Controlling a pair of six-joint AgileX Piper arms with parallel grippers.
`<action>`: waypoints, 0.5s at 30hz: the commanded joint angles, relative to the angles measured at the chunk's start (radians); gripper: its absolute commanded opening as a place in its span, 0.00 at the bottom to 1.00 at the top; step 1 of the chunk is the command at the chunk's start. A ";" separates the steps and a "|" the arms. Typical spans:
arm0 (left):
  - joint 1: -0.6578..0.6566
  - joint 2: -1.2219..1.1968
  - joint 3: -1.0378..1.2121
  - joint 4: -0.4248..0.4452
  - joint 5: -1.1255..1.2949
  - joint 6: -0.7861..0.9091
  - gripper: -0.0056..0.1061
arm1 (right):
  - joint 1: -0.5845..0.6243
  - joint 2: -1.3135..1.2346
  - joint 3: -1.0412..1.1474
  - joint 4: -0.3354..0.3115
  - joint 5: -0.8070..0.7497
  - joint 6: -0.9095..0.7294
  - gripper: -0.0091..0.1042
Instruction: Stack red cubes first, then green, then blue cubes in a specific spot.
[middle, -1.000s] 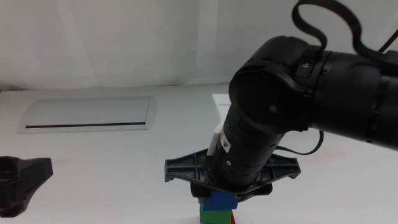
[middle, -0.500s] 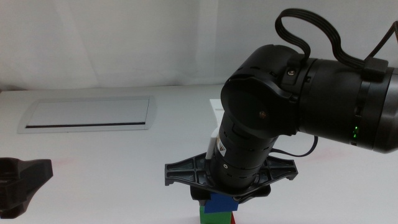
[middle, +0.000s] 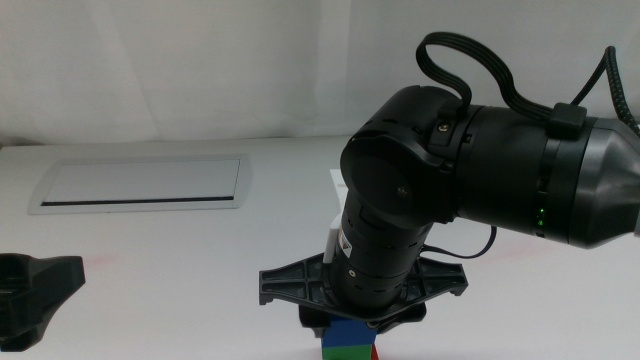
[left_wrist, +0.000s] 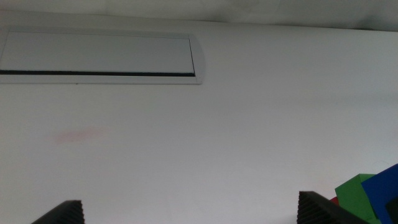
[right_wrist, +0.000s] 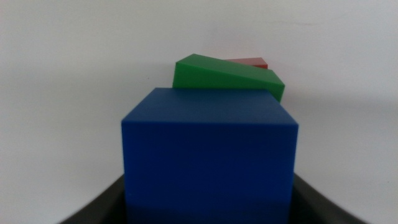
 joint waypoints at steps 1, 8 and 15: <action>-0.010 -0.004 0.005 -0.008 0.001 0.001 0.81 | 0.002 0.012 0.000 0.007 -0.001 -0.005 0.60; -0.010 -0.004 0.005 -0.008 0.003 0.001 0.81 | 0.002 0.012 0.000 0.003 -0.004 -0.005 0.99; -0.010 -0.004 0.005 -0.008 0.003 0.001 0.81 | 0.002 0.012 -0.051 -0.018 0.030 -0.040 0.99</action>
